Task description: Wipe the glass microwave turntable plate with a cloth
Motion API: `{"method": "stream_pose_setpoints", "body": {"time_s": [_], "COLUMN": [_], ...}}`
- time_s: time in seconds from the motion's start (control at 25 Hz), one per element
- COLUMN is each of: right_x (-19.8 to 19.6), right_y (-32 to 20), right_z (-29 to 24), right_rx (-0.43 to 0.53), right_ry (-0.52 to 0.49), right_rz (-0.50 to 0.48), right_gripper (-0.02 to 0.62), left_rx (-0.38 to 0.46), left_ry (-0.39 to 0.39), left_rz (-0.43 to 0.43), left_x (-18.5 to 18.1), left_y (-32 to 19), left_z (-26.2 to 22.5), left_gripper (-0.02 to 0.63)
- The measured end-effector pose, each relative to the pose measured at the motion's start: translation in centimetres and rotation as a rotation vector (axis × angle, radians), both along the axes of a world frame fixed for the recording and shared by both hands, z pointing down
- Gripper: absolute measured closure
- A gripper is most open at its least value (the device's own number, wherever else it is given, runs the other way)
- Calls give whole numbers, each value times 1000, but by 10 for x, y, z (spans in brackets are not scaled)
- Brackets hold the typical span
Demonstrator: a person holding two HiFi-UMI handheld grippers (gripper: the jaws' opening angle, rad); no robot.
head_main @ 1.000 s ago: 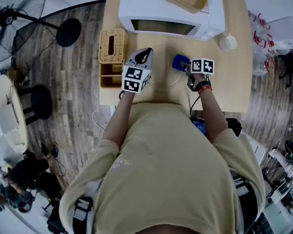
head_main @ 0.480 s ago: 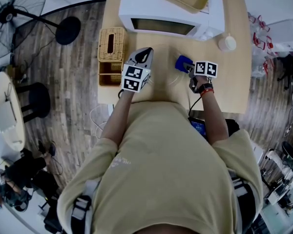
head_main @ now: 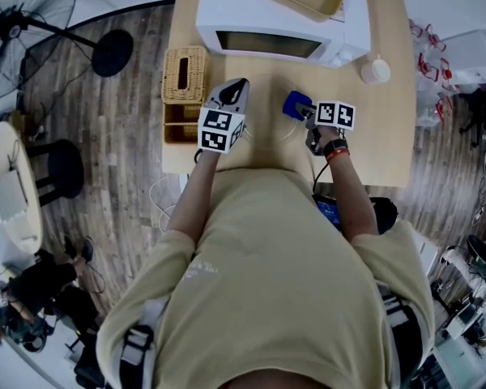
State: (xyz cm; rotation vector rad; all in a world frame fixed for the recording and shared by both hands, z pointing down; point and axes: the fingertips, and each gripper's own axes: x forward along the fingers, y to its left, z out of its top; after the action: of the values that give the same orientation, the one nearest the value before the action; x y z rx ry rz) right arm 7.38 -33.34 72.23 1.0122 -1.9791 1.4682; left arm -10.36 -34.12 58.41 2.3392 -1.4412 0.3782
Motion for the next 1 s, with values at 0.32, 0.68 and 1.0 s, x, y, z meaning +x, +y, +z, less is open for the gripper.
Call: {"method": "stream_pose_setpoints", "body": {"time_s": [0.32,0.68,1.0], "right_x": [-66,-133,-175], "right_y": [17,32,47], "right_z": [-8,-9,-2], "right_rx": [-15,-18,-22], "right_ry": [-93,-123,-133], "right_rz": [-91,-201,-258], "right_gripper": [474,474,474], "left_rx": [4,15,14], "left_ry": [6,31,28], "left_rz": [-31,-76,-101], "left_x": [-11,-29,-42], "left_y": [1,3,9], "left_z": [-2,-12,-14], "left_gripper": [586,586,586]}}
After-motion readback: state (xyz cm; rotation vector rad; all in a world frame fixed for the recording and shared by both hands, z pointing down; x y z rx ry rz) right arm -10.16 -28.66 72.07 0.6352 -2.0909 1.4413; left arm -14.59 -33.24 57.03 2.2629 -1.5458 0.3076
